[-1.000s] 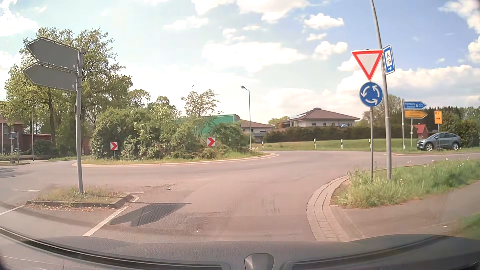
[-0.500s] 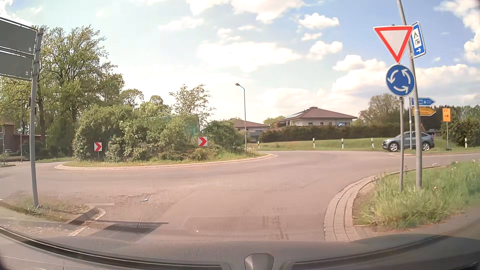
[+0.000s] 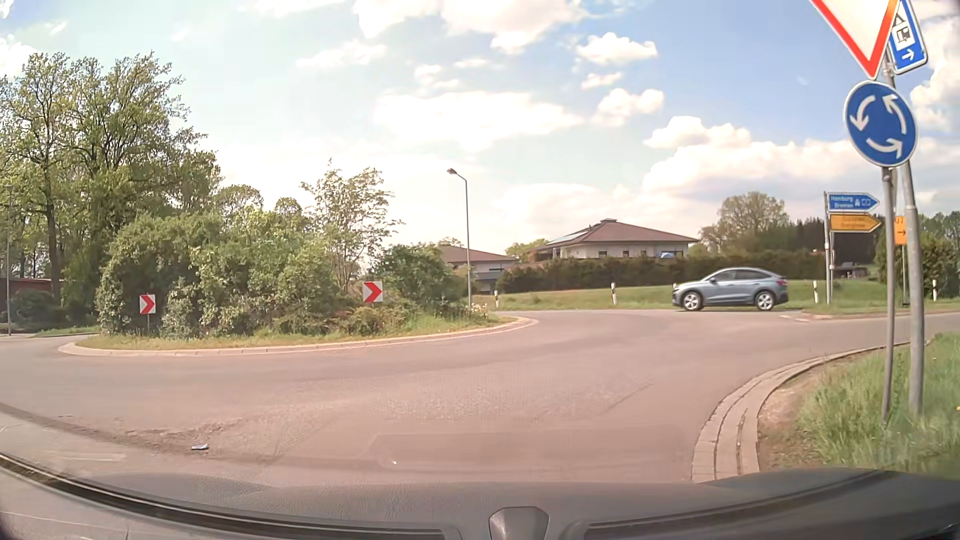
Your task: Follow the waypoints while adhering to traffic rules and regulations
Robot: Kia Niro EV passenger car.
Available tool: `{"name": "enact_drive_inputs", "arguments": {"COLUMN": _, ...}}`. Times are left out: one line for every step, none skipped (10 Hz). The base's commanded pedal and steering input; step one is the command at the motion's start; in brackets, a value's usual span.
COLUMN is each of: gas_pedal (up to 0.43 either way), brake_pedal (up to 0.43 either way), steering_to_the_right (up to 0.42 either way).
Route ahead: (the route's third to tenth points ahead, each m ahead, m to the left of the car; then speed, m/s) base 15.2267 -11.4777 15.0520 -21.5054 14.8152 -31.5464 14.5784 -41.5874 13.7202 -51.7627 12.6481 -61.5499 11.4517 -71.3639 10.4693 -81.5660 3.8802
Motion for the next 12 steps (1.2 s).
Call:
{"name": "enact_drive_inputs", "arguments": {"gas_pedal": 0.189, "brake_pedal": 0.0, "steering_to_the_right": 0.13}}
{"name": "enact_drive_inputs", "arguments": {"gas_pedal": 0.157, "brake_pedal": 0.0, "steering_to_the_right": 0.145}}
{"name": "enact_drive_inputs", "arguments": {"gas_pedal": 0.138, "brake_pedal": 0.0, "steering_to_the_right": 0.166}}
{"name": "enact_drive_inputs", "arguments": {"gas_pedal": 0.13, "brake_pedal": 0.0, "steering_to_the_right": 0.189}}
{"name": "enact_drive_inputs", "arguments": {"gas_pedal": 0.13, "brake_pedal": 0.0, "steering_to_the_right": 0.204}}
{"name": "enact_drive_inputs", "arguments": {"gas_pedal": 0.118, "brake_pedal": 0.0, "steering_to_the_right": 0.219}}
{"name": "enact_drive_inputs", "arguments": {"gas_pedal": 0.118, "brake_pedal": 0.0, "steering_to_the_right": 0.235}}
{"name": "enact_drive_inputs", "arguments": {"gas_pedal": 0.118, "brake_pedal": 0.0, "steering_to_the_right": 0.244}}
{"name": "enact_drive_inputs", "arguments": {"gas_pedal": 0.118, "brake_pedal": 0.0, "steering_to_the_right": 0.247}}
{"name": "enact_drive_inputs", "arguments": {"gas_pedal": 0.118, "brake_pedal": 0.0, "steering_to_the_right": 0.262}}
{"name": "enact_drive_inputs", "arguments": {"gas_pedal": 0.118, "brake_pedal": 0.0, "steering_to_the_right": 0.28}}
{"name": "enact_drive_inputs", "arguments": {"gas_pedal": 0.11, "brake_pedal": 0.0, "steering_to_the_right": 0.299}}
